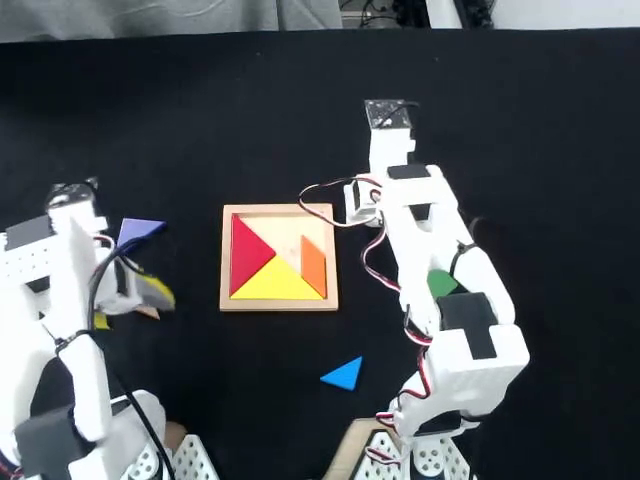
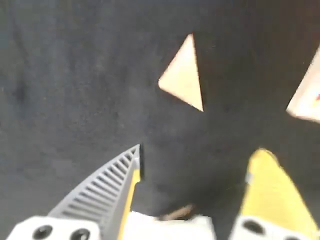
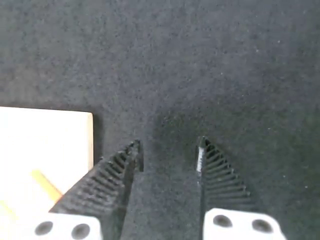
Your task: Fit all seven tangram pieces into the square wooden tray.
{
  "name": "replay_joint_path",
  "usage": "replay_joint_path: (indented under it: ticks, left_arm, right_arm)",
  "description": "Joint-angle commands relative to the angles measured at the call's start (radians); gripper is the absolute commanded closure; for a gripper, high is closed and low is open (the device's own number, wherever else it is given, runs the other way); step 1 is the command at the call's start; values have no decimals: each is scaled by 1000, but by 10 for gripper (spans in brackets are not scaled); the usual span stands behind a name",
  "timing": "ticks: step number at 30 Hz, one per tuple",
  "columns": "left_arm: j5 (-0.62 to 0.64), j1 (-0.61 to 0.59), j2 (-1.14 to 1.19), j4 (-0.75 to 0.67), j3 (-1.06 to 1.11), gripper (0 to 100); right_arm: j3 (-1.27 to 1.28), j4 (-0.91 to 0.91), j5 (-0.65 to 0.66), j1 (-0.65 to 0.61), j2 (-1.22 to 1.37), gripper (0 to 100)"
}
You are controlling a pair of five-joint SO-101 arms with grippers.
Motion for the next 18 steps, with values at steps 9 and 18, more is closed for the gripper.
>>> replay_joint_path:
  ticks: [9,18]
  left_arm:
    - [367,13,-23,-256,157,633]
    - [368,15,0,-379,179,636]
  right_arm:
    - [-8,2,57,-6,-59,819]
    - [-8,2,58,-15,-59,819]
